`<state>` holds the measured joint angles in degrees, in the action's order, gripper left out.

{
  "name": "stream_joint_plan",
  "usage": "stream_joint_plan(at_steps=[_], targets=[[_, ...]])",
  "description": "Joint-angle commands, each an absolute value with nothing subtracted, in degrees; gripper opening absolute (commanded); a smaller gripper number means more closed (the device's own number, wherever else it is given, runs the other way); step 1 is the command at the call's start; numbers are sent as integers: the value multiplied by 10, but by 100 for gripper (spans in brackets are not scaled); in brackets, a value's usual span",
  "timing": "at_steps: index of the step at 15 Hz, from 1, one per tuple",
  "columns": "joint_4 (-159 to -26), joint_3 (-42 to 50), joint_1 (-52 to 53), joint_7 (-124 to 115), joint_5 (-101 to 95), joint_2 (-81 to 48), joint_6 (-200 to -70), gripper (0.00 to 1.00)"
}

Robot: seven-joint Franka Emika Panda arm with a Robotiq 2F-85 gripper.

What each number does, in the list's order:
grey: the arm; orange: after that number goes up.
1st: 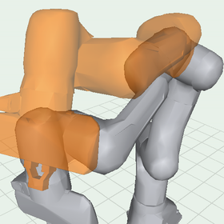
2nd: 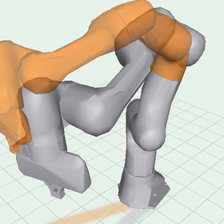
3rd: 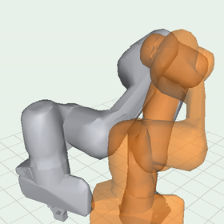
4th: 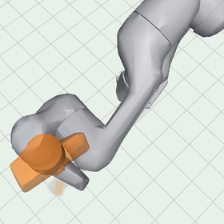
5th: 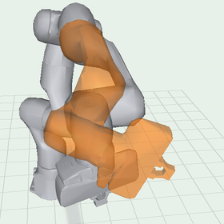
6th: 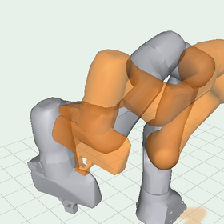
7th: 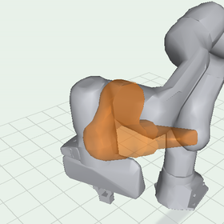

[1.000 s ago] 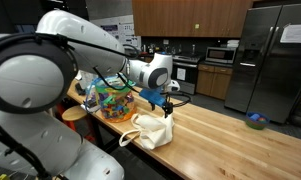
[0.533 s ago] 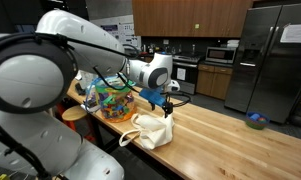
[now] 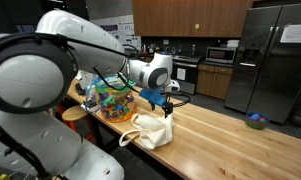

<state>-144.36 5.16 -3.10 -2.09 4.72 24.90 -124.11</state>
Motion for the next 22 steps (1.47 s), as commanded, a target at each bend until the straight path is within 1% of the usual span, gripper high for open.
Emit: stream_joint_plan(at_steps=[1,5,10,22], targets=[[-1443,48,-35,-19,49,249,-1240,100],[-1450,36,-29,-29,55,264,-1248,100],[-1465,22,-17,-31,75,249,-1268,100],[-1512,9,-3,-22,79,157,-1316,100]])
